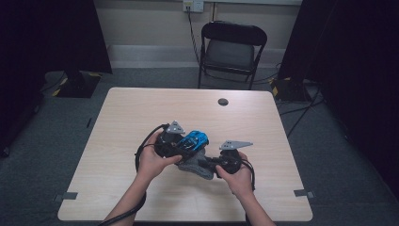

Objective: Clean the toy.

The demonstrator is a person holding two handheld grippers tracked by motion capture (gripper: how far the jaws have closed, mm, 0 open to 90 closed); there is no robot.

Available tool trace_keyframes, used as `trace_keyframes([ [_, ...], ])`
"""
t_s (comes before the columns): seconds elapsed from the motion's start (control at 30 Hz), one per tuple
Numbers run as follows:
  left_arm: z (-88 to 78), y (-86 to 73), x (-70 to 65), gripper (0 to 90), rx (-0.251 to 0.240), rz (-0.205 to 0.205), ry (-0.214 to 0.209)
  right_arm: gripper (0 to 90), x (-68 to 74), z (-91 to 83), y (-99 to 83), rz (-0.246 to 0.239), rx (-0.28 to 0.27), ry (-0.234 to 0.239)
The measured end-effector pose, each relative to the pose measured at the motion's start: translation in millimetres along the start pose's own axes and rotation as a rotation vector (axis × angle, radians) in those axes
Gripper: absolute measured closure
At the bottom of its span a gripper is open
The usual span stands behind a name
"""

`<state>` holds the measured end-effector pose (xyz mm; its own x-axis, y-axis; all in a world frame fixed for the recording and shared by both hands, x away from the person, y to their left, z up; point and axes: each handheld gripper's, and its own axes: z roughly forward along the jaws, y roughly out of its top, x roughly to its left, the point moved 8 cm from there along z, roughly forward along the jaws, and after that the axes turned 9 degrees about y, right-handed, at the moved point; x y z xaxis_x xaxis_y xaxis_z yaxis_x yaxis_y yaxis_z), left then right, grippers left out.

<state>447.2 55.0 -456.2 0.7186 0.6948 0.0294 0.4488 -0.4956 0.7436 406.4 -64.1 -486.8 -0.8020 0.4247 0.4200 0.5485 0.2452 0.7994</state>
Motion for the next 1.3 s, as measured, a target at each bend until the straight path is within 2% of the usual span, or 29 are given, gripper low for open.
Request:
trace_keyframes([
  [0.47, 7.9, 5.2, 2.1, 28.3, -0.001, -0.030, -0.001, 79.6, 8.6, 9.6, -3.3, -0.019, 0.018, 0.025],
  [0.8, 13.5, 12.2, 5.0, 28.3, -0.006, -0.037, 0.007, 79.6, 20.7, 23.0, -10.7, -0.030, 0.043, 0.073],
  [0.97, 13.1, 15.6, 10.3, 28.3, -0.014, -0.045, 0.025, 79.5, 26.3, 27.7, -16.6, -0.045, 0.071, 0.089],
  [1.1, 10.7, 16.4, 15.0, 28.3, -0.018, -0.051, 0.037, 79.5, 28.3, 28.1, -21.0, -0.062, 0.099, 0.090],
  [1.3, 5.5, 11.9, 22.0, 28.3, -0.021, -0.064, 0.048, 79.4, 24.8, 18.1, -20.3, -0.063, 0.088, 0.085],
])
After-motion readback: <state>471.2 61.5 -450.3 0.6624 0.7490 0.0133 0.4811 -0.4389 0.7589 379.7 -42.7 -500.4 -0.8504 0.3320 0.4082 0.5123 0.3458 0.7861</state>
